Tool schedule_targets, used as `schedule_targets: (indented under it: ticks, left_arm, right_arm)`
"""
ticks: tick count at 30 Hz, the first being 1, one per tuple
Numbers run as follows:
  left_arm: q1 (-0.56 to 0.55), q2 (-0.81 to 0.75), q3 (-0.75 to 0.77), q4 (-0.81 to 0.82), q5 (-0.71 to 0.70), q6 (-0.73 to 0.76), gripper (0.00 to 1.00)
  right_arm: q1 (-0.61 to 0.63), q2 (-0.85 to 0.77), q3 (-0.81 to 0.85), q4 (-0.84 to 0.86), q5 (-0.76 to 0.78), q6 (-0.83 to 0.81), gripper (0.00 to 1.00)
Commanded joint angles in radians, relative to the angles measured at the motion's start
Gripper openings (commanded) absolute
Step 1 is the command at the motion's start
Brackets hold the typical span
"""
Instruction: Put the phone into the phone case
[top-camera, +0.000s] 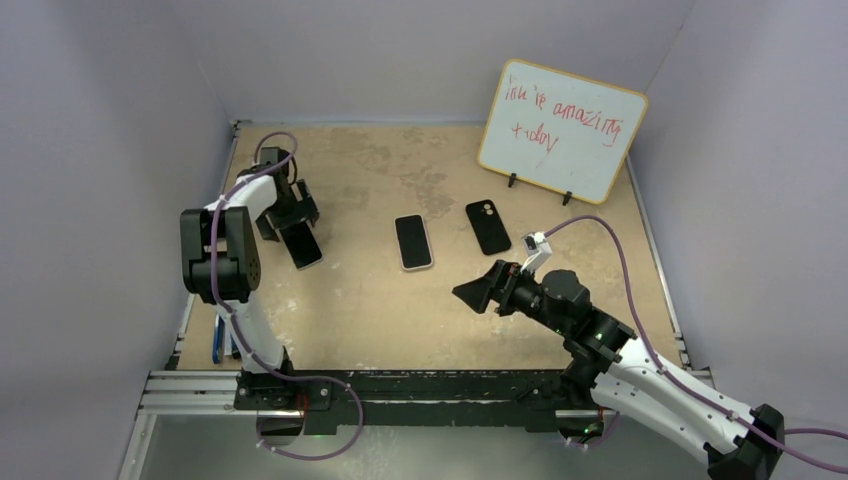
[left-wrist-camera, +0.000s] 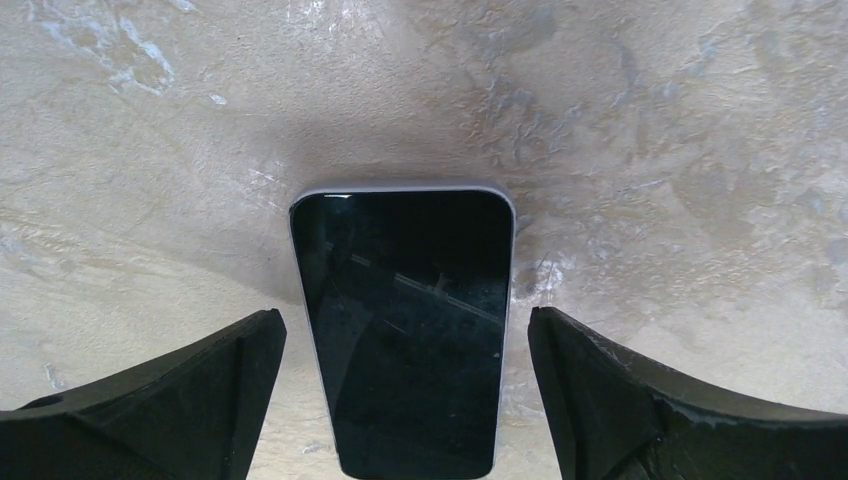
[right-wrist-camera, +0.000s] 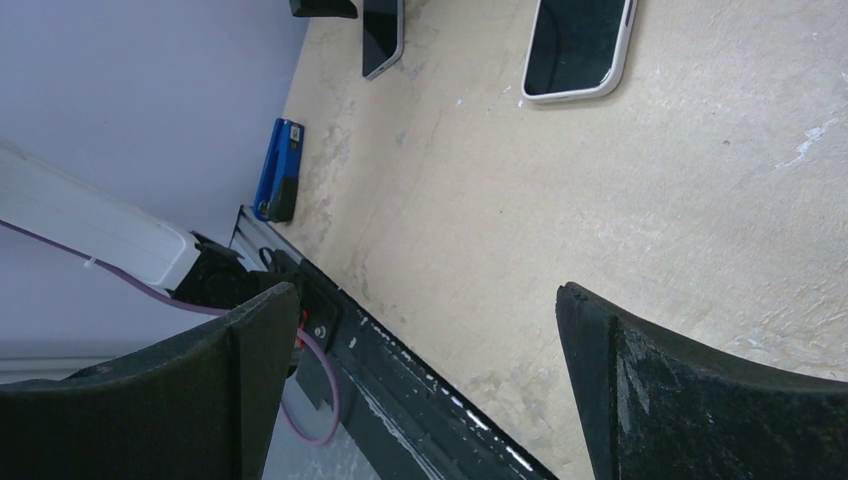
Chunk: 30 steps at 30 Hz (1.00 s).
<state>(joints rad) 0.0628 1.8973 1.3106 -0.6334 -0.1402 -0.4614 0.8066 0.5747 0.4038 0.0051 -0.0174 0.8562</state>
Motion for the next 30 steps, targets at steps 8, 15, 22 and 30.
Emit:
schedule_targets:
  ticks: [8,15,22,30]
  left_arm:
    - [0.029,0.044,-0.016,0.048,0.062,-0.004,0.95]
    - [0.029,0.068,-0.01,0.037,0.067,-0.009,0.87]
    - [0.029,0.028,-0.036,0.065,0.132,-0.01,0.65]
    - [0.028,-0.062,-0.097,0.091,0.294,0.016,0.5]
  right_arm:
    - [0.005,-0.024,0.012,0.023,-0.008,0.023,0.99]
    - [0.004,-0.003,0.014,0.032,-0.022,0.023,0.99]
    - [0.003,-0.022,0.014,0.018,-0.008,0.02,0.99]
    - [0.004,0.044,0.013,0.09,-0.028,0.025,0.98]
